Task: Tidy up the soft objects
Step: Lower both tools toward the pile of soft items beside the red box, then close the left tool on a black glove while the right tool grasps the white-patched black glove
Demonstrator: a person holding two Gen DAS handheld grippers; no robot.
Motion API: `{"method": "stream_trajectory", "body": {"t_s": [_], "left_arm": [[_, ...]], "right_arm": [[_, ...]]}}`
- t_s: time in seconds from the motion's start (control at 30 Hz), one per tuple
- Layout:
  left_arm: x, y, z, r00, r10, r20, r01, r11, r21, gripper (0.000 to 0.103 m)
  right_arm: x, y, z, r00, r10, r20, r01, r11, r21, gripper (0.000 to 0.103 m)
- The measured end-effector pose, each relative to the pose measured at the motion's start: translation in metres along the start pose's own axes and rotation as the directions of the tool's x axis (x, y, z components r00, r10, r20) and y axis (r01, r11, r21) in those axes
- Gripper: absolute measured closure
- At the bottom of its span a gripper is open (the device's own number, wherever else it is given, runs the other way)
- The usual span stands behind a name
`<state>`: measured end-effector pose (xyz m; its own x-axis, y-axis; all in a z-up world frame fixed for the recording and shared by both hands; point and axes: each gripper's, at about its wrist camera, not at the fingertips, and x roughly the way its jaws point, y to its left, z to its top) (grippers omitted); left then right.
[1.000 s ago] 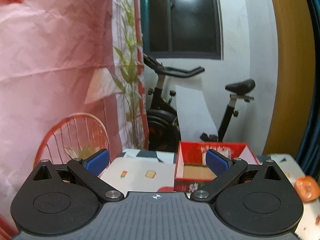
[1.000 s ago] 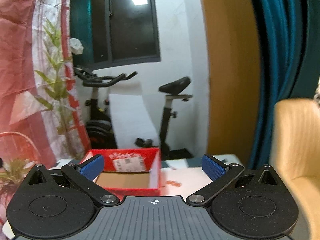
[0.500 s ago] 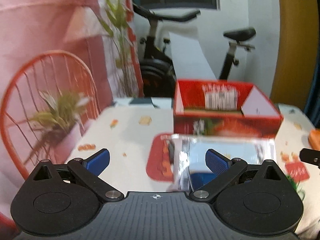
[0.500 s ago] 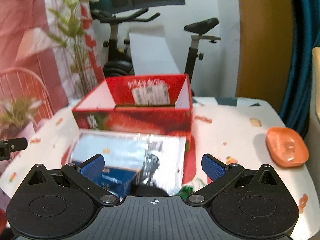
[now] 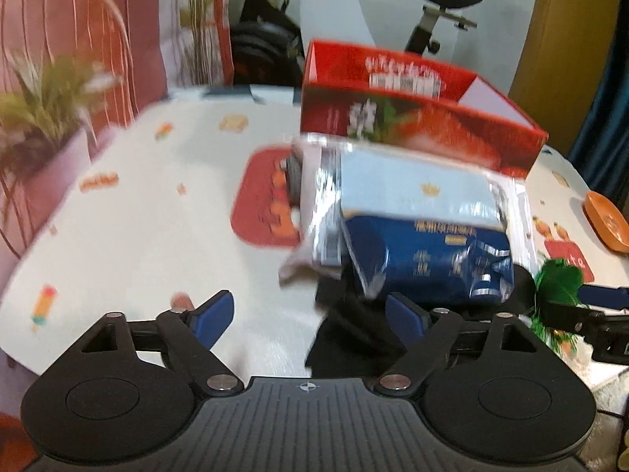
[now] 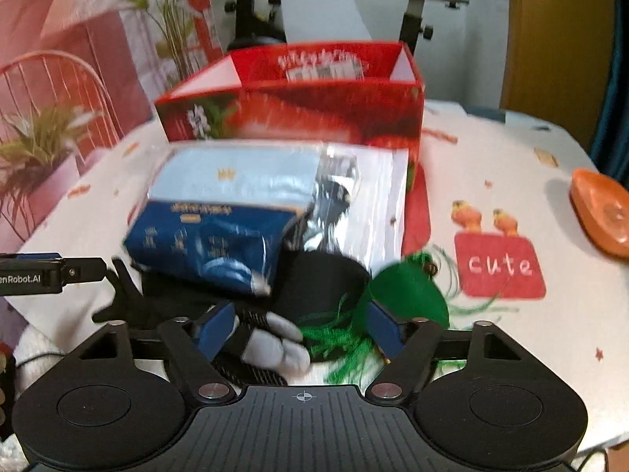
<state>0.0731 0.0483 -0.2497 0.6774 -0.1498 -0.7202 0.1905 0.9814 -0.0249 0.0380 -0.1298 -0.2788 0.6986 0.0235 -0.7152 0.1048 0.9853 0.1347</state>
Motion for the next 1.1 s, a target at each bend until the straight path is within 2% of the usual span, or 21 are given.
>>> {"method": "stream_trajectory", "body": {"t_s": [0.1, 0.23, 0.3, 0.43, 0.53, 0.67, 0.87, 1.1], "left_arm": [[0.012, 0.007, -0.009, 0.998, -0.03, -0.057, 0.028, 0.999, -0.038, 0.032], [0.021, 0.014, -0.015, 0.995, -0.047, -0.092, 0.039, 0.995, -0.088, 0.046], [0.025, 0.015, -0.018, 0.992, -0.059, -0.11, 0.048, 0.994, -0.098, 0.048], [0.027, 0.014, -0.024, 0.988, -0.093, -0.12, 0.08, 0.99, -0.113, 0.051], [0.032, 0.015, -0.025, 0.986, -0.104, -0.128, 0.087, 0.988, -0.13, 0.06], [0.048, 0.015, -0.031, 0.974, -0.132, -0.186, 0.107, 0.985, -0.138, 0.061], [0.05, 0.01, -0.032, 0.974, -0.133, -0.183, 0.117, 0.988, -0.099, 0.061], [0.049, 0.009, -0.031, 0.975, -0.142, -0.172, 0.125, 0.987, -0.102, 0.061]], "right_arm": [[-0.002, 0.0, -0.001, 1.0, 0.009, 0.002, -0.009, 1.0, 0.004, 0.039], [0.0, 0.002, -0.002, 1.0, 0.018, -0.02, -0.019, 1.0, -0.025, 0.046], [-0.002, 0.005, -0.001, 0.999, 0.026, -0.021, -0.027, 0.999, -0.047, 0.05], [0.0, 0.017, -0.002, 0.998, 0.045, -0.044, -0.05, 0.993, -0.109, 0.053], [0.006, 0.024, -0.007, 0.994, 0.061, -0.089, -0.073, 0.987, -0.146, 0.057], [0.013, 0.033, -0.008, 0.989, 0.072, -0.129, -0.095, 0.977, -0.19, 0.057], [0.024, 0.033, -0.009, 0.985, 0.074, -0.157, -0.102, 0.978, -0.181, 0.056], [0.04, 0.034, -0.013, 0.979, 0.062, -0.192, -0.102, 0.973, -0.206, 0.056]]}}
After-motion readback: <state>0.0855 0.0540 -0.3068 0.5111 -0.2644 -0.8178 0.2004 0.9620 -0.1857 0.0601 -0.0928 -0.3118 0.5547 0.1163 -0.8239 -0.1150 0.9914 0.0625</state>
